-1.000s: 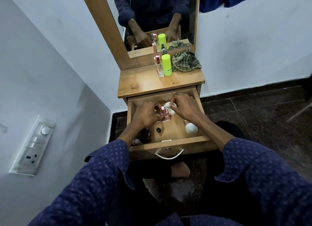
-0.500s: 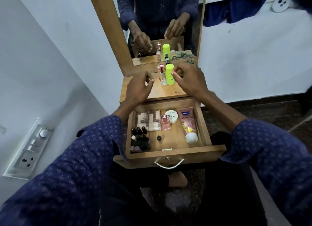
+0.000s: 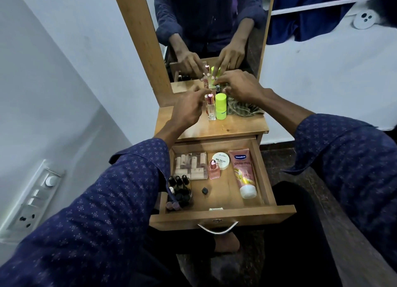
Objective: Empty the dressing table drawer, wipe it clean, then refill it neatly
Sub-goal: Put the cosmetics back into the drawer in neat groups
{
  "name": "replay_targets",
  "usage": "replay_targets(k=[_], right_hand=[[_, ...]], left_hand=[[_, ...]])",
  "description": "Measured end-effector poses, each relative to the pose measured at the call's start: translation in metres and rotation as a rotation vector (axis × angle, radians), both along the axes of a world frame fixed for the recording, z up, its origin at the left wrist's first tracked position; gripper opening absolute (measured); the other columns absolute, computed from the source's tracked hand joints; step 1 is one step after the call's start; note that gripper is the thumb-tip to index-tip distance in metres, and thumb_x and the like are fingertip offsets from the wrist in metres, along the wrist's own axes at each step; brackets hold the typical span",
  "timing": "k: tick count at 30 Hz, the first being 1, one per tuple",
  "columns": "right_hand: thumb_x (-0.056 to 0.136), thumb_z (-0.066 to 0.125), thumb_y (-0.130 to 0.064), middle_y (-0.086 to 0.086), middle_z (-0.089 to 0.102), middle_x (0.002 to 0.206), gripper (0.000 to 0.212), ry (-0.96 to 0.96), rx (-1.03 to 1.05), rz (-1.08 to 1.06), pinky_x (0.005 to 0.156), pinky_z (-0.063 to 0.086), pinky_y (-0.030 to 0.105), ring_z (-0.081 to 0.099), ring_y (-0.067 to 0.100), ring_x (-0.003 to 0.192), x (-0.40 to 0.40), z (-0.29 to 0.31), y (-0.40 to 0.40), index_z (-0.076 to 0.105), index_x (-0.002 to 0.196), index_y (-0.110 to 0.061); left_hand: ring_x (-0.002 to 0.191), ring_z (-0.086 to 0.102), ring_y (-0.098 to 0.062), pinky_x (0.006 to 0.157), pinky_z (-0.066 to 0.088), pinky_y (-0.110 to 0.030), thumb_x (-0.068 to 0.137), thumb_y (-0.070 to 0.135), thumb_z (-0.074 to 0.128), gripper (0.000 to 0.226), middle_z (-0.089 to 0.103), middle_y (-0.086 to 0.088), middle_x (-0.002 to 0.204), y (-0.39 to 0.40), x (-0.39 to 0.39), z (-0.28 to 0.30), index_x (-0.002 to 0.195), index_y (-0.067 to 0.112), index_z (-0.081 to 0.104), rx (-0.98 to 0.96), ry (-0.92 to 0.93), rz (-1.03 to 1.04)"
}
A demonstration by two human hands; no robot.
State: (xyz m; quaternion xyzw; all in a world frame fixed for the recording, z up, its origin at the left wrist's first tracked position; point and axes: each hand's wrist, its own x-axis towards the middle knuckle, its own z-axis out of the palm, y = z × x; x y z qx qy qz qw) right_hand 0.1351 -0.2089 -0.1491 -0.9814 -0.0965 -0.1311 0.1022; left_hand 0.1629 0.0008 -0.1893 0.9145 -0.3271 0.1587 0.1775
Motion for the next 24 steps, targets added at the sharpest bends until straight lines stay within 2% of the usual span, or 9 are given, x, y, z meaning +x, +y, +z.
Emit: replay_targets(k=[3,7,11,13,15,20,24], right_hand=[[0.095,0.074,-0.025,-0.001,0.071,0.128,0.034,-0.034,-0.013,-0.008,0.087,0.051,0.041,0.064,0.026,0.120,0.003,-0.002,0.002,0.071,0.129,-0.031],[0.095,0.073,-0.025,-0.001,0.078,0.108,0.014,-0.114,0.071,-0.072,0.075,0.049,0.033,0.070,0.022,0.100,0.002,-0.012,0.001,0.078,0.108,-0.026],[0.095,0.073,-0.022,-0.004,0.078,0.102,0.010,-0.165,0.253,-0.129,0.079,0.059,0.035,0.072,0.014,0.091,-0.005,-0.021,-0.006,0.079,0.102,-0.026],[0.095,0.072,-0.021,-0.006,0.078,0.100,0.010,-0.218,0.341,-0.172,0.075,0.056,0.029,0.071,0.011,0.090,-0.014,-0.022,-0.008,0.078,0.101,-0.025],[0.094,0.072,-0.024,-0.010,0.078,0.097,0.009,-0.286,0.390,-0.219,0.074,0.055,0.030,0.070,0.008,0.088,-0.025,-0.019,-0.010,0.076,0.101,-0.024],[0.095,0.070,-0.026,-0.010,0.076,0.099,0.009,-0.370,0.373,-0.264,0.072,0.051,0.028,0.068,0.008,0.089,-0.049,-0.009,-0.008,0.075,0.102,-0.025],[0.096,0.067,-0.025,-0.011,0.074,0.105,0.010,-0.447,0.359,-0.321,0.074,0.054,0.031,0.070,0.013,0.096,-0.069,-0.002,-0.006,0.072,0.105,-0.026]], left_hand=[[0.096,0.065,-0.028,0.067,0.052,-0.041,0.099,0.004,0.058,0.045,0.065,-0.002,0.115,-0.003,0.000,-0.001,0.138,0.024,0.067,-0.005,-0.018,0.001],[0.099,0.064,-0.022,0.072,0.052,-0.037,0.098,0.005,0.062,0.032,0.068,0.001,0.116,-0.003,-0.002,-0.002,0.125,0.020,0.072,-0.066,-0.022,0.018],[0.090,0.062,-0.016,0.073,0.057,-0.043,0.094,0.006,0.068,0.015,0.067,0.004,0.103,0.005,-0.002,-0.005,0.102,0.019,0.071,-0.154,0.032,0.067],[0.089,0.063,-0.014,0.072,0.057,-0.041,0.093,0.005,0.067,0.017,0.067,0.005,0.102,0.011,-0.005,-0.007,0.101,0.020,0.070,-0.191,0.063,0.067],[0.090,0.063,-0.013,0.071,0.055,-0.036,0.093,0.005,0.066,0.016,0.067,0.005,0.101,0.017,-0.012,-0.007,0.100,0.020,0.069,-0.237,0.082,0.071],[0.093,0.062,-0.009,0.066,0.042,-0.018,0.098,0.013,0.068,0.008,0.069,0.007,0.104,0.031,-0.032,0.000,0.102,0.020,0.067,-0.339,0.079,0.143],[0.095,0.063,-0.006,0.073,0.049,-0.024,0.099,0.016,0.068,0.006,0.070,0.008,0.104,0.044,-0.052,0.003,0.102,0.020,0.067,-0.408,0.074,0.146]])
